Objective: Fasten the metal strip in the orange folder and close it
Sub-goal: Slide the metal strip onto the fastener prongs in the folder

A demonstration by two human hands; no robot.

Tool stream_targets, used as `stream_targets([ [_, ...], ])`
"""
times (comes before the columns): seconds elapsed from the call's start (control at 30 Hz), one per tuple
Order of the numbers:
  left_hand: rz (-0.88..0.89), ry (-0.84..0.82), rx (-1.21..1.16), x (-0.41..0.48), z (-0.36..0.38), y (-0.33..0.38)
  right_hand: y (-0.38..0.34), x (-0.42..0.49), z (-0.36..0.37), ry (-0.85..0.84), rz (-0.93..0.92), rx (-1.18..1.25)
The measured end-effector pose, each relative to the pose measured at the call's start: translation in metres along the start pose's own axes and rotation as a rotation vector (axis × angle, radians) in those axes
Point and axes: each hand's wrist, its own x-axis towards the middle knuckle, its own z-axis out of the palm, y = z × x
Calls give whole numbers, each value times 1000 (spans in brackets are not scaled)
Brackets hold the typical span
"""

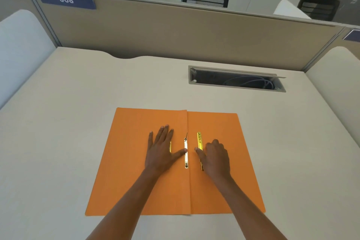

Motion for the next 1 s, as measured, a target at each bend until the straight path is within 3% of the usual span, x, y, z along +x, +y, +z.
stream_targets([
  [0.1,-1,3,3,0,1,0,-21,-2,-2,-51,103,2],
  [0.3,2,5,3,0,1,0,-37,3,-3,-145,336,280],
  [0.43,2,0,6,-1,1,0,-35,13,-9,-228,440,340],
  [0.87,6,2,-18,-1,-2,1,-28,13,-14,-273,506,433],
  [1.0,5,7,-23,-1,-1,1,-13,0,-19,-278,424,292],
])
